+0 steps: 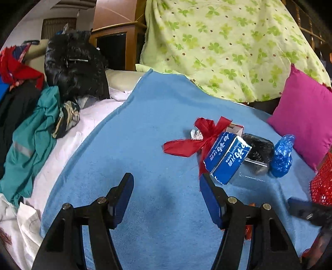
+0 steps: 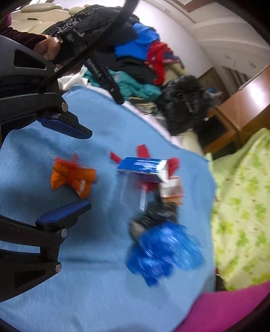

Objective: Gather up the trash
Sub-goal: 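Grasp the toothpaste box with the left tool while the right tool grasps the orange bag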

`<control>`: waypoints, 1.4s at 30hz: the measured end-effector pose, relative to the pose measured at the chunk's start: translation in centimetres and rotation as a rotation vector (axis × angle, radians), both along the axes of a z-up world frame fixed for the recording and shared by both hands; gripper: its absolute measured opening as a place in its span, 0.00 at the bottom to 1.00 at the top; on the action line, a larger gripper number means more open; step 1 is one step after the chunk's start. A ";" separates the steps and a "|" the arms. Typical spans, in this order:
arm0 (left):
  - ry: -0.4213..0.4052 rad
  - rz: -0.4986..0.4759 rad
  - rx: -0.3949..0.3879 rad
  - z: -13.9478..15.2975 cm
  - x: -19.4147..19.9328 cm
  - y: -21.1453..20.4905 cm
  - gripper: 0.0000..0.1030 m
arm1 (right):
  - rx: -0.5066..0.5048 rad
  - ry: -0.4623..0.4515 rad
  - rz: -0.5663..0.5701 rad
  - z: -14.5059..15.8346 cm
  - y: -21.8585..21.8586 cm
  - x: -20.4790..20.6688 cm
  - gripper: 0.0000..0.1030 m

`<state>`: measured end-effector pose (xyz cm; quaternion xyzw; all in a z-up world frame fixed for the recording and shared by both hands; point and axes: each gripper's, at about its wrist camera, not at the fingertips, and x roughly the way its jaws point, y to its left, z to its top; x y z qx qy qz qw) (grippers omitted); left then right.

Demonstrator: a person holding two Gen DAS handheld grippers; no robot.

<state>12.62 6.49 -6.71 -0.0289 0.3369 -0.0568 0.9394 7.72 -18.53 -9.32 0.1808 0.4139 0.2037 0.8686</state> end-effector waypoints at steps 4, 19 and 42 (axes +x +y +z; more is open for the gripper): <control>-0.004 -0.002 -0.007 -0.2 0.1 0.3 0.65 | -0.020 0.070 0.011 -1.8 1.9 2.0 0.59; -0.010 -0.197 0.013 -0.4 1.7 -6.3 0.65 | -0.083 0.163 -0.041 -3.9 0.9 3.1 0.31; 0.081 -0.177 -0.086 -2.3 10.0 -11.9 0.50 | -0.043 0.089 -0.206 -0.9 -9.2 0.3 0.31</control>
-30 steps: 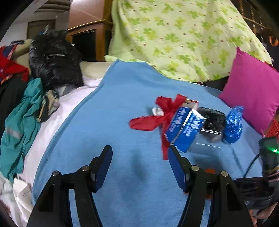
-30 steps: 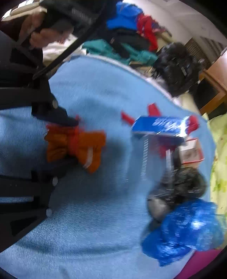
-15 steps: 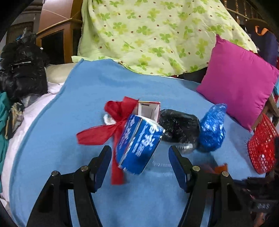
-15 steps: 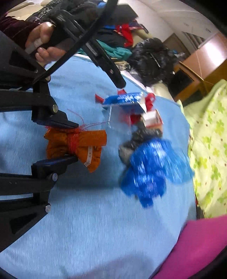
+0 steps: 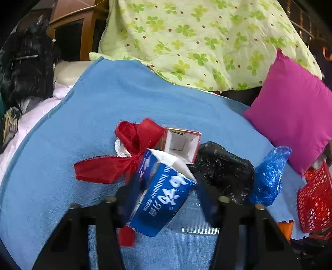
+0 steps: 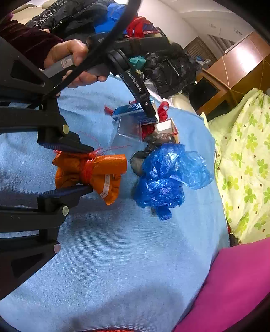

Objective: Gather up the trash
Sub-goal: 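Grasp the toothpaste box with the left tool while the right tool grasps the orange bag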

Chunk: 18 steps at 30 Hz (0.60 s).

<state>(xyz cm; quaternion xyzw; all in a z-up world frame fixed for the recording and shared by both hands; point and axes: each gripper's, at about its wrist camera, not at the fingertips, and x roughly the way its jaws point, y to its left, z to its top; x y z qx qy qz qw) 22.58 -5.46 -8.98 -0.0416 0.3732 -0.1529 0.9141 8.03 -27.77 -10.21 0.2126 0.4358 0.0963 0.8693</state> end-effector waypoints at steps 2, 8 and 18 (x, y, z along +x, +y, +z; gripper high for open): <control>-0.013 0.013 -0.007 0.2 -0.1 0.6 0.48 | 0.000 -0.013 -0.003 0.3 0.0 -0.1 0.31; -0.051 0.026 -0.046 1.2 -1.1 2.1 0.48 | -0.034 -0.068 -0.008 1.4 0.0 -0.8 0.31; -0.174 0.018 -0.073 4.3 -5.3 4.1 0.48 | -0.068 -0.211 -0.040 4.3 -0.2 -2.5 0.31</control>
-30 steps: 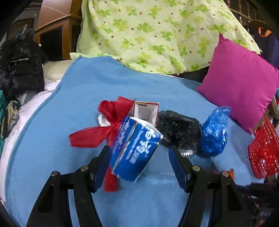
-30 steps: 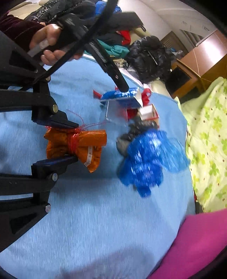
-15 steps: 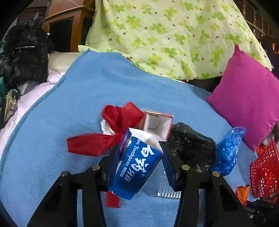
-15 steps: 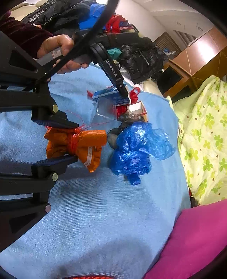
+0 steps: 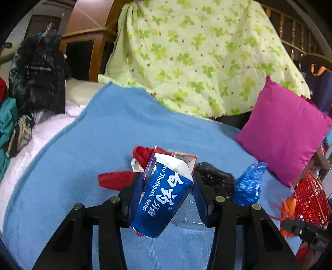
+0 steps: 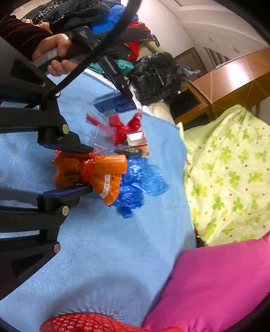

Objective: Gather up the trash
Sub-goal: 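Carry the orange bag and toothpaste box over the red wastebasket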

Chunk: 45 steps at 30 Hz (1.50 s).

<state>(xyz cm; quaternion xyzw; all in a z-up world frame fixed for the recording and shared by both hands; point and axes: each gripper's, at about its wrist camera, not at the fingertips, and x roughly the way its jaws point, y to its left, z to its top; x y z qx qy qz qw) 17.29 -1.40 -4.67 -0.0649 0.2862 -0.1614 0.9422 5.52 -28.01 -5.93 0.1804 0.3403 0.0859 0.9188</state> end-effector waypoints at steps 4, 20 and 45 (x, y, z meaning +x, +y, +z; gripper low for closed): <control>-0.037 0.003 0.040 1.0 -1.7 -0.3 0.48 | -0.010 -0.036 -0.006 0.8 0.0 -0.6 0.31; -0.104 -0.075 0.205 2.7 -6.9 -7.2 0.48 | -0.056 -0.117 -0.049 2.7 -1.9 -3.3 0.31; -0.135 -0.231 0.284 2.2 -10.2 -17.7 0.48 | -0.034 -0.222 -0.213 4.9 -9.7 -9.0 0.31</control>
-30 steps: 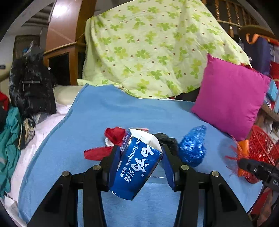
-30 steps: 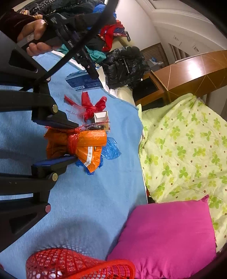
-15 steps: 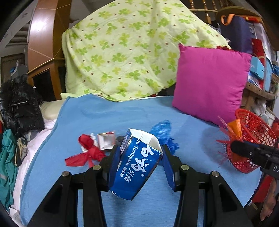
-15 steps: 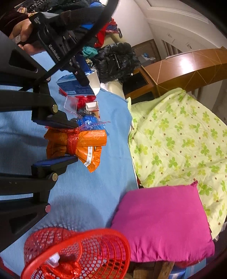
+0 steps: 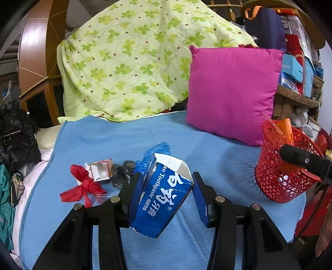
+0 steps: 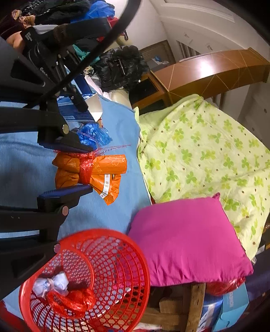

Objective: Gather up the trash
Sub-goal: 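Carry the orange bag and toothpaste box over the red wastebasket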

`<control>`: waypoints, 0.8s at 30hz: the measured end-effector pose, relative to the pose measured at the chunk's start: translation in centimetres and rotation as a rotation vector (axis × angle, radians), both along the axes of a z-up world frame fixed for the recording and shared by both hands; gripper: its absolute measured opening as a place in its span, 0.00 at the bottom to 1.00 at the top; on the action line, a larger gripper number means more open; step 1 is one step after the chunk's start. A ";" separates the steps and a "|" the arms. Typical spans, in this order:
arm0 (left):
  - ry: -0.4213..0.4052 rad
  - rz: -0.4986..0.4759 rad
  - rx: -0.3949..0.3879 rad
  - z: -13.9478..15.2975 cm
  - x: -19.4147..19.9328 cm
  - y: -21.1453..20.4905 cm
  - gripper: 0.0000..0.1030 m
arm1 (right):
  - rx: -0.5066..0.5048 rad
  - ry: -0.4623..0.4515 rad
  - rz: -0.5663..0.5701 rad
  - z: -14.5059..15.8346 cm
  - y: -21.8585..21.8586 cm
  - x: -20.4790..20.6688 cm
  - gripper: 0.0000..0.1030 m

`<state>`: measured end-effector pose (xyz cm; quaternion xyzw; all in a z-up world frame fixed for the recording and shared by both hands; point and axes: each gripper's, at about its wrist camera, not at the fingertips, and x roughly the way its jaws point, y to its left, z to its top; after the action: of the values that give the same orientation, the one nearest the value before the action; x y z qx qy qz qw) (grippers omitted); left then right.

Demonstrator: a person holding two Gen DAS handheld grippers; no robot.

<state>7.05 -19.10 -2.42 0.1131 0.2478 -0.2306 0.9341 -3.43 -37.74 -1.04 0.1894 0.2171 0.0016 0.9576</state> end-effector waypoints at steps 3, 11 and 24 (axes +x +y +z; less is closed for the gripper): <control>-0.001 -0.012 0.007 -0.1 -0.2 -0.8 0.48 | 0.007 -0.006 -0.019 0.1 -0.9 -0.5 0.31; 0.002 -0.034 0.017 -0.2 -0.8 -2.8 0.48 | 0.031 -0.030 -0.070 0.3 -3.2 -1.9 0.31; 0.008 -0.061 0.017 -0.4 -1.0 -4.1 0.48 | 0.060 -0.048 -0.138 0.5 -6.4 -3.9 0.31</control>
<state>6.01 -23.22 -2.83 0.1278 0.2497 -0.2573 0.9247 -7.38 -44.17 -0.56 0.2325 0.1802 -0.0534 0.9543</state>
